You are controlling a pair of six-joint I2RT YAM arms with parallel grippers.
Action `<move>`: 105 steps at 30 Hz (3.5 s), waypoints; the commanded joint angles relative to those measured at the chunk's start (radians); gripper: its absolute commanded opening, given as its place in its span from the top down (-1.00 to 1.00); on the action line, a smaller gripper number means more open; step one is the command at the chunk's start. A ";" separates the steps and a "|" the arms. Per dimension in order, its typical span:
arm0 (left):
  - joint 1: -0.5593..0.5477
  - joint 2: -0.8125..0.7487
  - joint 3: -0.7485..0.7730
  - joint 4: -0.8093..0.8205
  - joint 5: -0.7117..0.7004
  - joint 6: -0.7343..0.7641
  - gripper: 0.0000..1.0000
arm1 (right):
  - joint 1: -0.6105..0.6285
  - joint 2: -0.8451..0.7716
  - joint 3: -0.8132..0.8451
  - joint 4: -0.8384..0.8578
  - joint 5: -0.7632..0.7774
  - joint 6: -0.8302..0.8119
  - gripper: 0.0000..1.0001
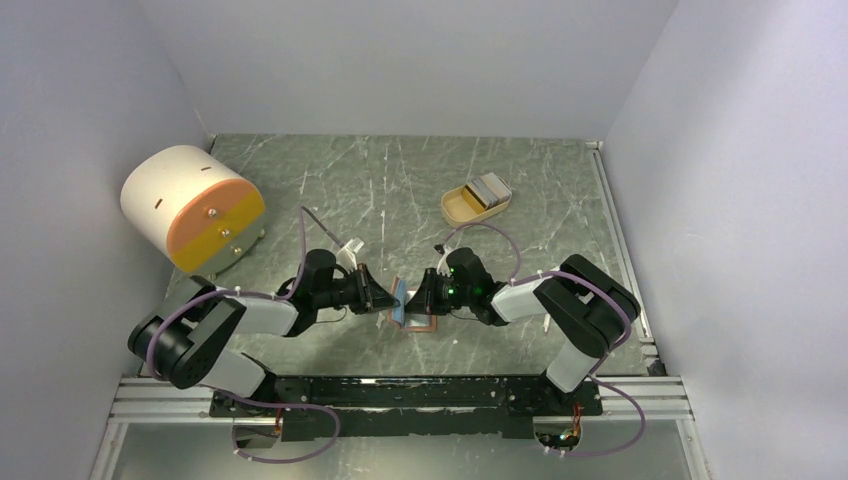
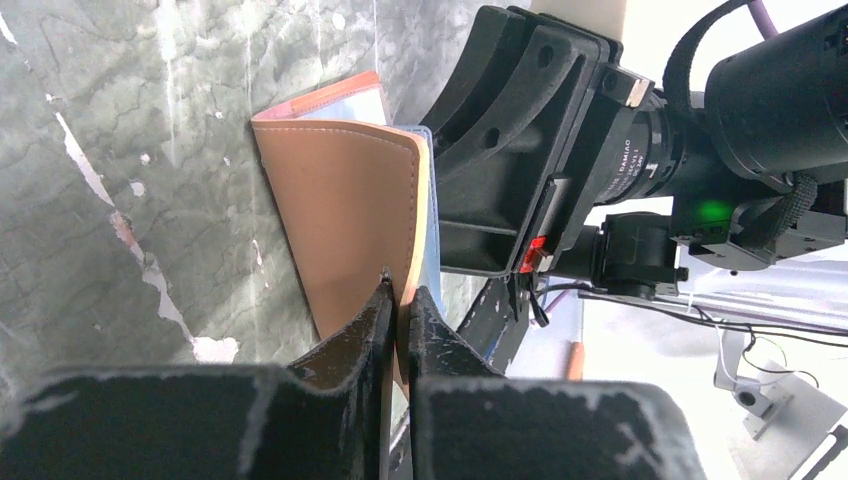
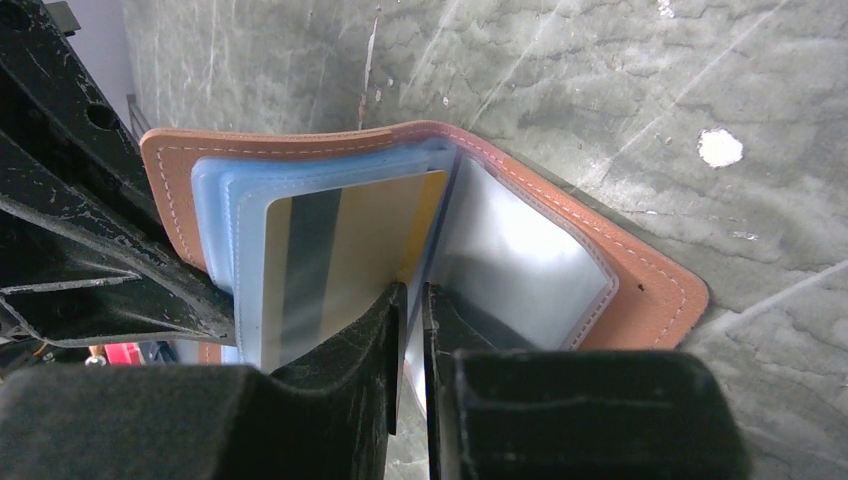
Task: Put the credit cards into the card holder
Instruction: Insert the credit card into the card holder, then pick up the credit card from the storage box.
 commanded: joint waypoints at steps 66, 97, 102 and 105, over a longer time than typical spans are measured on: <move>0.009 -0.087 0.127 -0.444 -0.173 0.110 0.36 | -0.003 -0.150 0.212 -0.486 0.229 -0.240 0.39; 0.007 -0.058 0.074 -0.324 -0.105 0.105 0.60 | -0.283 0.331 1.035 -0.863 0.921 -0.889 -0.39; 0.008 -0.062 0.074 -0.325 -0.100 0.104 0.60 | -0.286 0.411 1.074 -0.872 0.980 -0.958 -0.43; 0.007 -0.075 0.070 -0.332 -0.106 0.107 0.60 | -0.286 0.430 1.067 -0.848 1.028 -1.001 -0.45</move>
